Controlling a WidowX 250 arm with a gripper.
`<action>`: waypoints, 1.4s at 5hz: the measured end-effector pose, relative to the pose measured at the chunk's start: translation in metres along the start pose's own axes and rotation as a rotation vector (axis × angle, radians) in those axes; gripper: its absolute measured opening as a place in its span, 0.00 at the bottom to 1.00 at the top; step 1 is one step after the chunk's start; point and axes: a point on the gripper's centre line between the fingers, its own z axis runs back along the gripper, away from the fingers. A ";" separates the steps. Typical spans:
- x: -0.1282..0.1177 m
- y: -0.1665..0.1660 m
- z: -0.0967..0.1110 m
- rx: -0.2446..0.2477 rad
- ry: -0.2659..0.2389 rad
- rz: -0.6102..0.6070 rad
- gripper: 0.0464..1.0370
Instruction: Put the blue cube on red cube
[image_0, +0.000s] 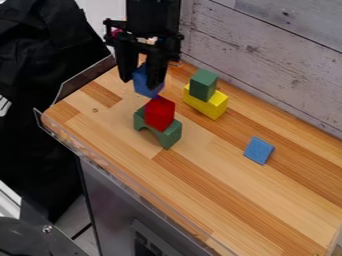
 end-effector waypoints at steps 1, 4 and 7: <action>0.001 -0.001 0.001 0.006 -0.005 0.001 0.50; -0.016 -0.010 0.026 0.038 0.009 -0.015 0.50; -0.023 -0.015 0.005 0.038 0.051 -0.026 0.50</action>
